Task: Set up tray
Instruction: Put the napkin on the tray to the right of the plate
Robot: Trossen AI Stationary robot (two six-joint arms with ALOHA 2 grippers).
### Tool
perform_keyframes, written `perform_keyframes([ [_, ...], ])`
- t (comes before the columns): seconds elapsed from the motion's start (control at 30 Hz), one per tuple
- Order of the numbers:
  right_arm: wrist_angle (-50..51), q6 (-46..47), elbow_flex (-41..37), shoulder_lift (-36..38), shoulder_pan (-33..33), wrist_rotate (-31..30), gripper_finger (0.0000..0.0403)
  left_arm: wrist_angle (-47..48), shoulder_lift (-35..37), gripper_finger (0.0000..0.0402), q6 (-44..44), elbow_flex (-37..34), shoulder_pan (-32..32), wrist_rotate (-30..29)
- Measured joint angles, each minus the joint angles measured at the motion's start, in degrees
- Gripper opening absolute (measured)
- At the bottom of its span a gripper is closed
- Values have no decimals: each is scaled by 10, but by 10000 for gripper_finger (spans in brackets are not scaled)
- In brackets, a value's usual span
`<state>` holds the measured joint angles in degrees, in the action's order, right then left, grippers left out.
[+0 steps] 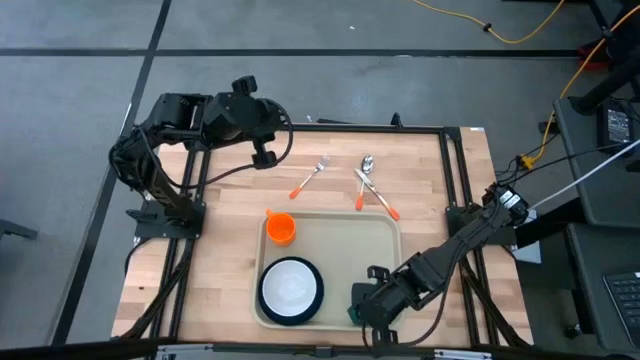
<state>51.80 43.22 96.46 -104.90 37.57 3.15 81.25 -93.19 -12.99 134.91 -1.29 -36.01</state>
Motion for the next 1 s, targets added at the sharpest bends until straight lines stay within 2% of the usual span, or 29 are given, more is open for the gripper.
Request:
perform_keyframes([
  [0.33,7,-15,-31,0,-5,19,12,0,0,47,-7,0,-1,0],
  [0.53,-1,-30,-83,0,-35,41,11,0,0,47,-7,0,2,1],
  [1.0,-74,-75,-191,0,-110,45,12,0,0,47,-8,0,5,9],
])
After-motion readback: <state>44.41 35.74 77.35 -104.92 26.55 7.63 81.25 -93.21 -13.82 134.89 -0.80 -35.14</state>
